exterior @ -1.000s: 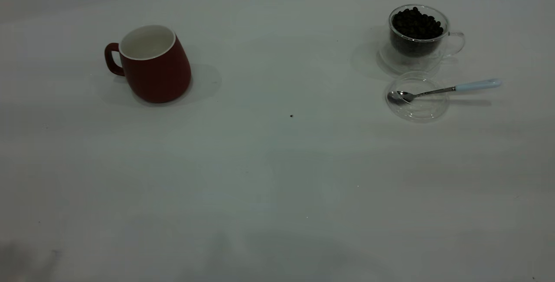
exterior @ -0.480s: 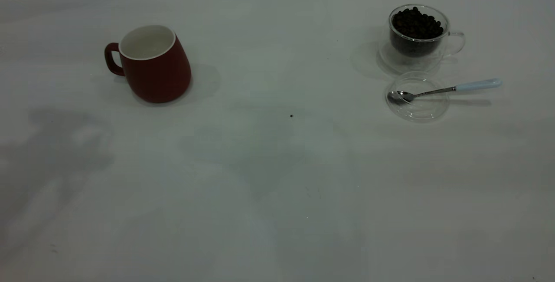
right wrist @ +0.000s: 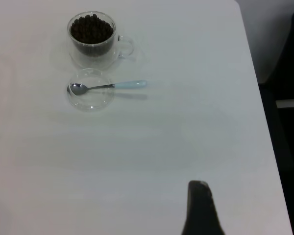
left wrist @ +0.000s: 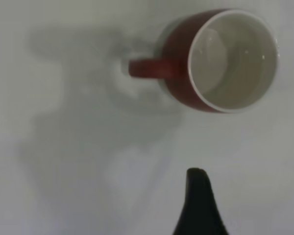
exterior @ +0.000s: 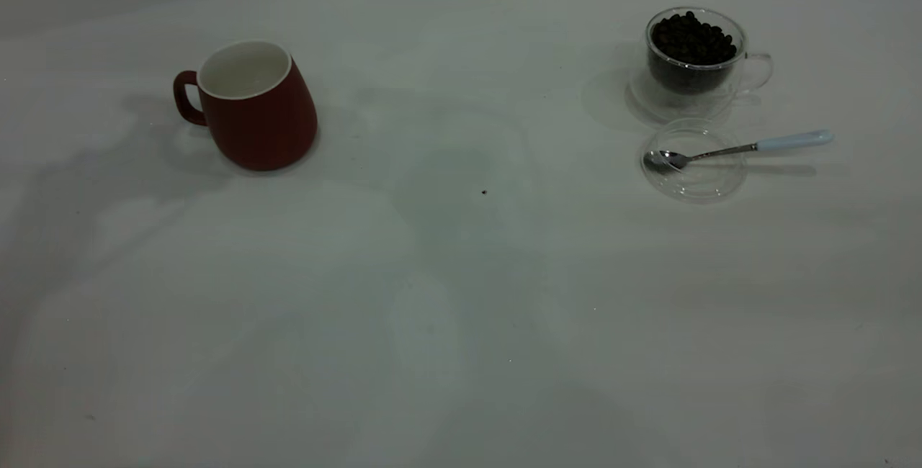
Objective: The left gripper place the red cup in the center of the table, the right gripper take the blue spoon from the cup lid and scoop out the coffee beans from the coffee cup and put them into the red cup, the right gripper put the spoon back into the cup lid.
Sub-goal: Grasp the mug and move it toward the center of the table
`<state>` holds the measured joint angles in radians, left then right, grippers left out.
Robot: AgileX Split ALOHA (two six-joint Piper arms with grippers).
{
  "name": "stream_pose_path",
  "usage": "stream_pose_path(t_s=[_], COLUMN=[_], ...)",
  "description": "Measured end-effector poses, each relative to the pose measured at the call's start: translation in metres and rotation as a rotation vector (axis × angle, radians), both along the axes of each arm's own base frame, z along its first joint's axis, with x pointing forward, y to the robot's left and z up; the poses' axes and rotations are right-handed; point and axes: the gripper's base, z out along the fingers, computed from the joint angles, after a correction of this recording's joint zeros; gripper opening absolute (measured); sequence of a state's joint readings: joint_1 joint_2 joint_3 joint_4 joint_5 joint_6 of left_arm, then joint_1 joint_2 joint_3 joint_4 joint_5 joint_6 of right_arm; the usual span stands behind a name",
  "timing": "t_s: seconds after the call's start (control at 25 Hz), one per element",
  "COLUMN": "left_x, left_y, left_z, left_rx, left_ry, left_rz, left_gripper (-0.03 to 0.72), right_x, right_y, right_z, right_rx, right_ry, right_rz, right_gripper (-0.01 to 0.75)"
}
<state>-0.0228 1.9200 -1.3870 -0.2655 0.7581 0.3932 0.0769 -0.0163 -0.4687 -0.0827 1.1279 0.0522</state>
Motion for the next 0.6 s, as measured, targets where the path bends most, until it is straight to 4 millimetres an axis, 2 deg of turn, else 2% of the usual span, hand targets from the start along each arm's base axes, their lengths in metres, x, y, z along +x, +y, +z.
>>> stream_pose_path(t_s=[0.12,0.24,0.36,0.6], left_x=[0.007,0.021,0.034,0.057], left_y=[0.002,0.003,0.003,0.004], left_z=[-0.001,-0.007,-0.02,-0.058], left_rx=[0.045,0.063,0.084,0.175], left_ry=[-0.087,-0.172,-0.162,-0.141], left_rz=[-0.097,-0.084,-0.116,-0.393], left_gripper=[0.587,0.587,0.587,0.587], right_x=[0.0,0.0,0.0,0.0], right_y=[0.0,0.0,0.0,0.0], right_z=[0.0,0.0,0.0,0.0], right_rx=[0.0,0.0,0.0,0.0], right_ry=[0.0,0.0,0.0,0.0], right_rz=[0.0,0.0,0.0,0.0], right_gripper=[0.543,0.543,0.543,0.543])
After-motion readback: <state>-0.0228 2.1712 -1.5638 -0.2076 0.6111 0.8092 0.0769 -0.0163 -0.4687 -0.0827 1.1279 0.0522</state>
